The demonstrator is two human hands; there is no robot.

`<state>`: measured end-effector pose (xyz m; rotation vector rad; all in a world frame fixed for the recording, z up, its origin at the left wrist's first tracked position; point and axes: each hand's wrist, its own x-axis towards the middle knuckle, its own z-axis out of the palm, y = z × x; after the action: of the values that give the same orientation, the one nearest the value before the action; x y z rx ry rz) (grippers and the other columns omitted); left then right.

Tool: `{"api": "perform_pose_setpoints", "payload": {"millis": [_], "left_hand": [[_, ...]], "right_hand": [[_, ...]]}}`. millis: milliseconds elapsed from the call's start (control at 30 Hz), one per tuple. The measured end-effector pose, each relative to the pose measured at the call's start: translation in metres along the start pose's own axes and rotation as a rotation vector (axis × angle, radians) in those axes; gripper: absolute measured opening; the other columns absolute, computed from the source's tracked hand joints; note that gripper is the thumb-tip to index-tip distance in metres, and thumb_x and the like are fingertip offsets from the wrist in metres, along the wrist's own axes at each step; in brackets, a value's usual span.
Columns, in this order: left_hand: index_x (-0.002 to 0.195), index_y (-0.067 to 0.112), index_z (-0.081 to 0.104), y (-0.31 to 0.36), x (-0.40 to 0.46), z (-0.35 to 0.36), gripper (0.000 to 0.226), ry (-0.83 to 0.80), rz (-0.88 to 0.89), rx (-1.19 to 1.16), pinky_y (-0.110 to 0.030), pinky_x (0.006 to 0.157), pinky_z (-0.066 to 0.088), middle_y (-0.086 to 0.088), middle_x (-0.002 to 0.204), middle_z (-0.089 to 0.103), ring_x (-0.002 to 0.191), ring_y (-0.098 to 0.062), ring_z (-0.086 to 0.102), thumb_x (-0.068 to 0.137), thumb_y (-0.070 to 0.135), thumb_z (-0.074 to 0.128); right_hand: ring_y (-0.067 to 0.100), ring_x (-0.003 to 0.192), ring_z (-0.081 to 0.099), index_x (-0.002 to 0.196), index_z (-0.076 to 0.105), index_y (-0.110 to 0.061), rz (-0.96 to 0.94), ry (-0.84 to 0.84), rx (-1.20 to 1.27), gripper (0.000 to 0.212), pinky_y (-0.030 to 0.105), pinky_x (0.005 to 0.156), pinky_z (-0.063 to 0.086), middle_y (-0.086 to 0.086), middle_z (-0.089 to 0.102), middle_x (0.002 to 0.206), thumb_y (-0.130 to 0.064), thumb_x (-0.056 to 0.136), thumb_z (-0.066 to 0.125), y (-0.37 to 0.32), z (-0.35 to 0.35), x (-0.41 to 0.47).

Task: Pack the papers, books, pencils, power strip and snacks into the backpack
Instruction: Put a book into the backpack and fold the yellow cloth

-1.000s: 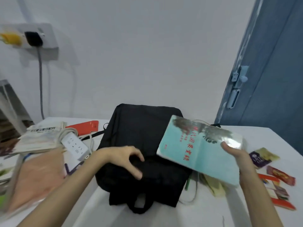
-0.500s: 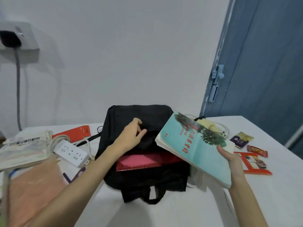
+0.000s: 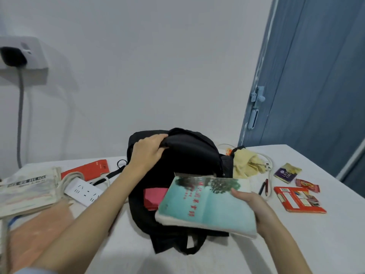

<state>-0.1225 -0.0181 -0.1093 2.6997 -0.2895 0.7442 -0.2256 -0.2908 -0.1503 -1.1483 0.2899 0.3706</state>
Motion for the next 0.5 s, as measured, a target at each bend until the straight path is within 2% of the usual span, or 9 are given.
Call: {"api": "perform_pose_setpoints", "payload": {"millis": [100, 167, 200, 267, 333, 400, 500], "left_hand": [[0.127, 0.018, 0.056, 0.003, 0.005, -0.008, 0.038, -0.001, 0.037, -0.022, -0.042, 0.092, 0.045, -0.002, 0.127, 0.061, 0.114, -0.029, 0.057, 0.089, 0.023, 0.055], [0.126, 0.018, 0.057, 0.002, 0.001, -0.008, 0.04, -0.013, 0.04, -0.048, -0.043, 0.092, 0.046, -0.002, 0.126, 0.061, 0.114, -0.029, 0.058, 0.088, 0.027, 0.053], [0.126, 0.018, 0.058, 0.001, -0.001, -0.009, 0.04, -0.019, 0.027, -0.053, -0.043, 0.092, 0.046, -0.002, 0.126, 0.062, 0.114, -0.028, 0.058, 0.087, 0.027, 0.054], [0.125, 0.018, 0.058, 0.0, -0.005, -0.01, 0.041, -0.034, 0.006, -0.057, -0.044, 0.092, 0.047, -0.002, 0.125, 0.062, 0.114, -0.028, 0.058, 0.086, 0.029, 0.053], [0.125, 0.018, 0.058, -0.001, -0.006, -0.011, 0.046, -0.051, -0.004, -0.064, -0.043, 0.092, 0.047, -0.002, 0.124, 0.063, 0.113, -0.028, 0.059, 0.083, 0.034, 0.049], [0.127, 0.018, 0.057, 0.0, -0.006, -0.011, 0.041, -0.071, -0.008, -0.058, -0.042, 0.094, 0.046, -0.001, 0.126, 0.062, 0.115, -0.026, 0.057, 0.088, 0.03, 0.054], [0.128, 0.02, 0.056, 0.002, -0.006, -0.01, 0.04, -0.084, -0.025, -0.06, -0.04, 0.096, 0.044, 0.001, 0.127, 0.061, 0.117, -0.024, 0.056, 0.089, 0.024, 0.059]], "right_hand": [[0.021, 0.07, 0.072, 0.107, 0.061, -0.002, -0.103, 0.068, 0.246, 0.019, 0.03, 0.051, 0.058, 0.01, 0.074, 0.084, -0.012, 0.093, 0.053, 0.014, 0.031, 0.028], [0.023, 0.085, 0.068, 0.112, 0.056, -0.005, -0.113, 0.035, 0.415, 0.02, 0.036, 0.062, 0.06, 0.011, 0.071, 0.095, -0.015, 0.096, 0.049, 0.02, 0.049, 0.044], [0.025, 0.092, 0.065, 0.113, 0.053, -0.006, -0.085, -0.011, 0.43, 0.02, 0.039, 0.069, 0.058, 0.012, 0.067, 0.101, -0.015, 0.096, 0.048, 0.021, 0.057, 0.049], [0.03, 0.097, 0.061, 0.112, 0.052, -0.004, 0.013, -0.081, 0.282, 0.018, 0.042, 0.077, 0.055, 0.016, 0.062, 0.105, -0.008, 0.095, 0.048, 0.023, 0.063, 0.057], [0.035, 0.097, 0.06, 0.114, 0.051, 0.002, 0.121, -0.103, 0.071, 0.021, 0.041, 0.072, 0.058, 0.021, 0.06, 0.107, 0.0, 0.094, 0.047, 0.027, 0.064, 0.065], [0.039, 0.099, 0.061, 0.123, 0.045, 0.009, 0.167, -0.098, -0.01, 0.029, 0.038, 0.061, 0.06, 0.027, 0.056, 0.118, 0.003, 0.095, 0.045, 0.031, 0.063, 0.076], [0.038, 0.082, 0.065, 0.125, 0.037, 0.014, 0.087, 0.065, 0.143, 0.034, 0.033, 0.054, 0.059, 0.031, 0.041, 0.134, 0.011, 0.092, 0.045, 0.027, 0.062, 0.099]]}}
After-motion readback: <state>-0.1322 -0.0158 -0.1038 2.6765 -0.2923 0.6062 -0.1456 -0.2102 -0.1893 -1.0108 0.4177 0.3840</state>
